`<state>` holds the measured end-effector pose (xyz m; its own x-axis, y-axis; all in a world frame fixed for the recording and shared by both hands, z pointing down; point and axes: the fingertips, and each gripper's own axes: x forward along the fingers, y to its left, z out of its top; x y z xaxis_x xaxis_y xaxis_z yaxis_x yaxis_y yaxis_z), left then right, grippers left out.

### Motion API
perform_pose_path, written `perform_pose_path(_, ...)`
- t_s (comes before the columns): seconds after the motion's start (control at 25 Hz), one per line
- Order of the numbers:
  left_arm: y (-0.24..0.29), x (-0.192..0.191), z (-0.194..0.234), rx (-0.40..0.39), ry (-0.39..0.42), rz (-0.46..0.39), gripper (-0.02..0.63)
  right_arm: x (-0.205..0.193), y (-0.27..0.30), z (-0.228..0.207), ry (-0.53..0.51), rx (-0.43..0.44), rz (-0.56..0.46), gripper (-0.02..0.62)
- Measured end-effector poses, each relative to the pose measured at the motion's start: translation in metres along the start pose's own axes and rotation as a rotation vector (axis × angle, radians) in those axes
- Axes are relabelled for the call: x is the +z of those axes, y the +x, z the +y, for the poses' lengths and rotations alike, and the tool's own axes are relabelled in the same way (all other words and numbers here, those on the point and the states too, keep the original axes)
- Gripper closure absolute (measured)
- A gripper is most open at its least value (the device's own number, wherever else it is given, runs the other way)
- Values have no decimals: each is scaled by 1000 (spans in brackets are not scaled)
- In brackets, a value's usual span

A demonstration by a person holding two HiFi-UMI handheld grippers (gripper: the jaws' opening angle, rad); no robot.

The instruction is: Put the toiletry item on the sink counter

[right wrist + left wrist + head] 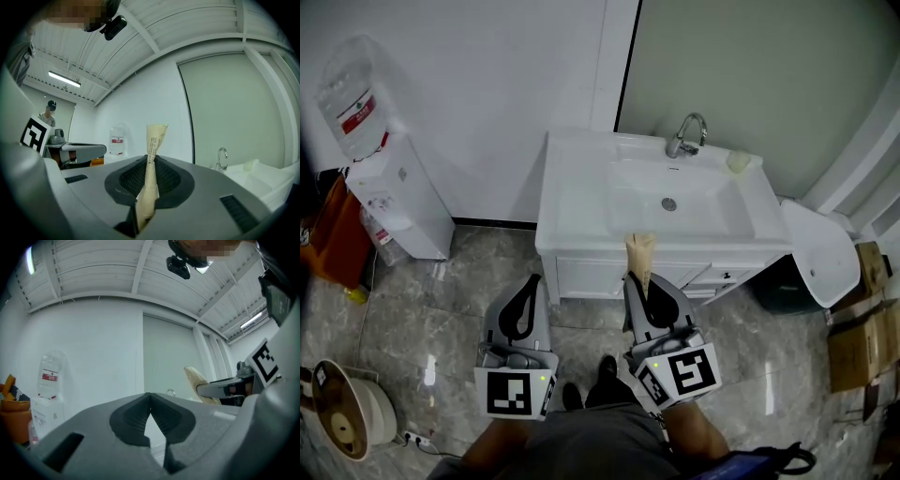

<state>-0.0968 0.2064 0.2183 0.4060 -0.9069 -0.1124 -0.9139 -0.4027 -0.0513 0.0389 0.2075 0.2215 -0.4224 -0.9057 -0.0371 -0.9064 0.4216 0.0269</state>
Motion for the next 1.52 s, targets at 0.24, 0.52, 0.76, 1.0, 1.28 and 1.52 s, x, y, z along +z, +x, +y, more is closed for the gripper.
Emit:
perform_pose_path(0.24, 31, -18, -2, -11, 20, 23, 595, -13, 22, -25, 8, -10, -4, 561)
perform_pose_path(0.52, 88, -27, 4, -4, 31, 58, 595, -23, 65, -71, 37, -15, 18, 560)
perform_pose_path(0.76, 135, -48, 17, 22, 20, 101, 595, -42, 110, -103, 65, 8, 55, 560)
perform_pose_path(1.0, 191, -49, 29, 62, 36, 103, 595, -45, 159, -137, 76, 51, 61, 560)
perform_pose_path(1.28, 244, -35, 34, 109, 51, 76, 595, -25, 208, -174, 52, 114, 21, 560)
perform_pose_path(1.52, 263, -26, 46, 174, 74, 58, 595, -11, 238, -193, 40, 151, -9, 561)
